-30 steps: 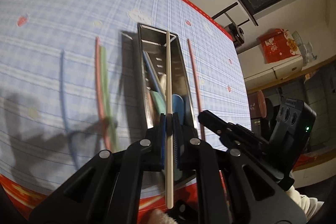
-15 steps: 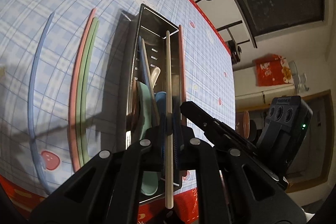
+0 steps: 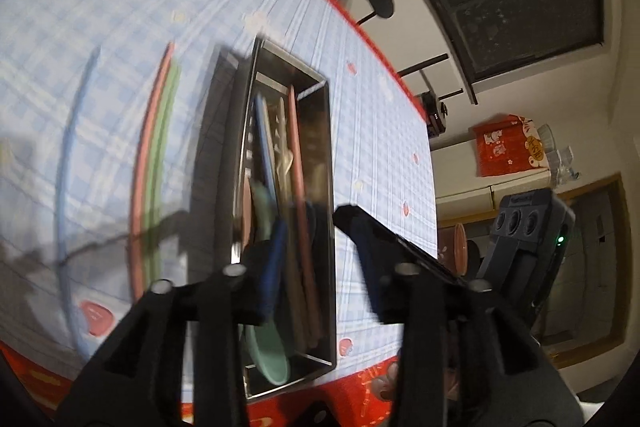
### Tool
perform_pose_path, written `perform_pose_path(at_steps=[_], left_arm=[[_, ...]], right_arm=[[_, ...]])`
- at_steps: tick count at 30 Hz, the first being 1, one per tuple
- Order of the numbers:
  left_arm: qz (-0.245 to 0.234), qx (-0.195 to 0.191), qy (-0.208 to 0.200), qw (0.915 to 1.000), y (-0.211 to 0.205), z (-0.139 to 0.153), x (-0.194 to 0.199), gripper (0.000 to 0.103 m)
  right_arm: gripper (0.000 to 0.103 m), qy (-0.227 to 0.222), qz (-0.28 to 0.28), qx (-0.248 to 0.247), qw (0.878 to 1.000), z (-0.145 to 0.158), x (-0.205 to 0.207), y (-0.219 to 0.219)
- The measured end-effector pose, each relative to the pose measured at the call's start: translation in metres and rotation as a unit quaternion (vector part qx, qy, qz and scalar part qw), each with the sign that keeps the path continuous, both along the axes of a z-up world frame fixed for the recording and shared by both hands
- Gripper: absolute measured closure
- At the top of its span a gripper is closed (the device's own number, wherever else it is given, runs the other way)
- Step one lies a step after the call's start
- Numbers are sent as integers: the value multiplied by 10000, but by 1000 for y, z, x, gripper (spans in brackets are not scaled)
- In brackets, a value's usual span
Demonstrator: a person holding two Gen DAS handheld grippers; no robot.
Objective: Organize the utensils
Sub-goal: 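Open both tools to release the pink chopstick and beige stick in the basket, then grasp the blue chopstick with the left tool while the right tool grasps a pink chopstick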
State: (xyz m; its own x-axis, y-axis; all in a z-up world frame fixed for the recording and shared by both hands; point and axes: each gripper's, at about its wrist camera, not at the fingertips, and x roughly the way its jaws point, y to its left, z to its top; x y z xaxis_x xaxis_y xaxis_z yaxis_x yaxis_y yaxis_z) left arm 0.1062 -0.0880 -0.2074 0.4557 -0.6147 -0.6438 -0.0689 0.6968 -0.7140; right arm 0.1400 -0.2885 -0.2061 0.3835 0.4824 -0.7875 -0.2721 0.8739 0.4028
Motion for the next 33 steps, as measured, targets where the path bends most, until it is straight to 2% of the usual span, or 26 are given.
perform_pose_path(at_steps=[1,3,4,6,9,14,17,26,30,33], left_arm=[[2,92,-95,9999,3,6,0,46],[47,292,-249,9993,11,16,-1,23],[103,446,-333,9984,18,22,-1,19],[161,679,-422,9967,29,31,-1,11],[222,1070,-388,9933,45,38,-1,7],[170,1731,-249,9844,66,41,-6,6],[145,2011,-181,9793,79,37,-14,6],[-2,2446,167,9695,104,17,-43,6],[-173,2694,214,9626,109,12,-46,6],[-343,2708,225,9618,109,8,-46,7]], right_arm=[[61,-70,-28,-10,10000,3,-2,0],[39,-226,-69,-26,9997,12,-7,-1],[34,-323,-95,-67,9994,17,-10,-1],[16,-432,-142,-124,9989,23,-12,-1],[6,-529,-199,-128,9983,30,-18,1],[6,-679,-297,-427,9963,32,-27,11],[6,-633,-423,-430,9962,30,-32,14],[6,-472,-480,-364,9971,19,-52,37],[6,-445,-336,-311,9980,19,-56,57],[6,-330,-189,-363,9986,19,-57,71]])
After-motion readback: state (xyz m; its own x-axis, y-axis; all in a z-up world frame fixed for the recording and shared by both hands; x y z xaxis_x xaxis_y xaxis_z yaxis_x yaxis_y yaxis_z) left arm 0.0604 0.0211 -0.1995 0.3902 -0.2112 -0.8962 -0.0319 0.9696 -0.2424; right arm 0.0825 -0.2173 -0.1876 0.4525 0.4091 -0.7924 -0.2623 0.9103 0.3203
